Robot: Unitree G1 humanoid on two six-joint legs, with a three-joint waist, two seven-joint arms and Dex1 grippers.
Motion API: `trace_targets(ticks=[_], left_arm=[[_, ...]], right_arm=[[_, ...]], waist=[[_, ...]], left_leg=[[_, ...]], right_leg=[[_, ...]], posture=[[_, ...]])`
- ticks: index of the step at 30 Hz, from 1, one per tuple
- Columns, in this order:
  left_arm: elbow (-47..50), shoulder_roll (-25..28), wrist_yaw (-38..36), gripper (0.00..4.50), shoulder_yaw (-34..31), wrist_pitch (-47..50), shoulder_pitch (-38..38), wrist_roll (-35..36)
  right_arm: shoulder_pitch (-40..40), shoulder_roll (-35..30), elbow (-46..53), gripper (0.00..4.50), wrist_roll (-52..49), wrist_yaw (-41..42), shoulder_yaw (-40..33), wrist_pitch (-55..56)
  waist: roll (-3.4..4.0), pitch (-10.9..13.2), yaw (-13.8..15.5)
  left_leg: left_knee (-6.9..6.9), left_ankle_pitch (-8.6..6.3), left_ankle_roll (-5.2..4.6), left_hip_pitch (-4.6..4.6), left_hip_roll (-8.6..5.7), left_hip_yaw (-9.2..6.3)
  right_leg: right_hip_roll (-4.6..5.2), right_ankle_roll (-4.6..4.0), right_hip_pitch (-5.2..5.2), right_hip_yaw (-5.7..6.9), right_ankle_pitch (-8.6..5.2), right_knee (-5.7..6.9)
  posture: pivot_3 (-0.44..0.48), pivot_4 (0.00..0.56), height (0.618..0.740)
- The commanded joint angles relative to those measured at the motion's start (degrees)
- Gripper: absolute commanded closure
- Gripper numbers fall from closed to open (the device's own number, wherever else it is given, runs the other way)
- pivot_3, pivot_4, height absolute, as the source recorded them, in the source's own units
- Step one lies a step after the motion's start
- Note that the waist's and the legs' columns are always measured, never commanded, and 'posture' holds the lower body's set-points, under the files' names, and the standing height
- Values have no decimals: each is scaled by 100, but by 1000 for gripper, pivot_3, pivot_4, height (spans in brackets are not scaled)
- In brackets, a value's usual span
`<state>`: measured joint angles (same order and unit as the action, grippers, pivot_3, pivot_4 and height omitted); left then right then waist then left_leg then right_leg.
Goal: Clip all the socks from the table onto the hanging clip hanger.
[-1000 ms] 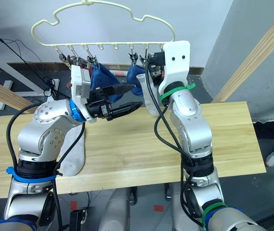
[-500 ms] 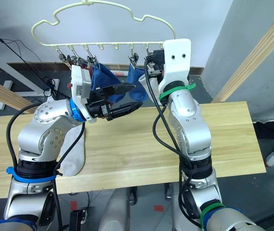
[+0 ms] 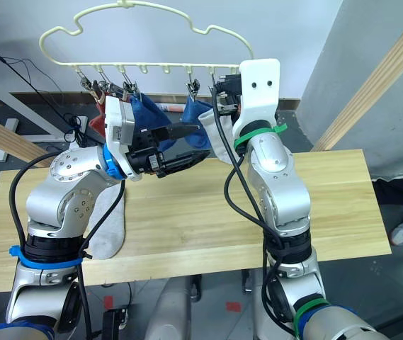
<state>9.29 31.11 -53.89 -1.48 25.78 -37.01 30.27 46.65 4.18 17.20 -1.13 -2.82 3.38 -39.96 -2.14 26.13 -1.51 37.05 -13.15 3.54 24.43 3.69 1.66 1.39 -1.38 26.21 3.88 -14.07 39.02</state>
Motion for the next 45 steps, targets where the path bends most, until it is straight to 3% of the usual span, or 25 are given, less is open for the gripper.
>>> trace_targets(ticks=[1, 2, 6, 14, 28, 45], left_arm=[[180, -33, -2, 1206, -1, -123, 2, 13], [173, -37, 1, 1206, 0, -127, -3, 9], [177, -42, 9, 1206, 0, -128, -6, 10], [168, -6, -11, 1206, 8, -123, 4, 9], [119, -19, -74, 1206, 18, -117, -26, -9], [88, -2, -90, 1206, 20, -156, -67, -42]], right_arm=[[41, -18, 407, 3246, 58, -36, 18, 146], [30, -16, 414, 3246, 59, -57, 2, 143], [43, -72, 406, 1981, 25, 18, 10, 17], [-5, -42, 610, 1981, 257, -196, 147, -190], [-163, 626, 1066, 1981, 549, -808, 218, -1002], [-91, 633, 688, 1981, -125, -542, 62, -403]], waist=[[0, 0, 0], [0, 0, -2], [0, 0, -4], [0, 0, -4], [0, 0, -5], [0, 0, -11]], left_leg=[[0, 0, 0, 0, 0, 0], [0, 0, 0, 0, 0, 0], [0, 0, 0, 0, 0, 0], [0, 0, 0, 0, 0, 0], [1, 0, 0, 0, 0, -1], [1, 0, 0, 0, 0, -1]], right_leg=[[0, 0, 0, 0, 0, 0], [0, 0, 0, 0, 0, 0], [0, 0, 0, 0, 0, 0], [0, 0, 0, 0, 0, 0], [0, 0, 0, 0, 0, 1], [0, -1, 0, 1, 0, 1]], posture=[[-55, 430, 740], [-55, 430, 740], [-54, 433, 740], [-57, 432, 740], [-64, 430, 740], [-59, 424, 740]])
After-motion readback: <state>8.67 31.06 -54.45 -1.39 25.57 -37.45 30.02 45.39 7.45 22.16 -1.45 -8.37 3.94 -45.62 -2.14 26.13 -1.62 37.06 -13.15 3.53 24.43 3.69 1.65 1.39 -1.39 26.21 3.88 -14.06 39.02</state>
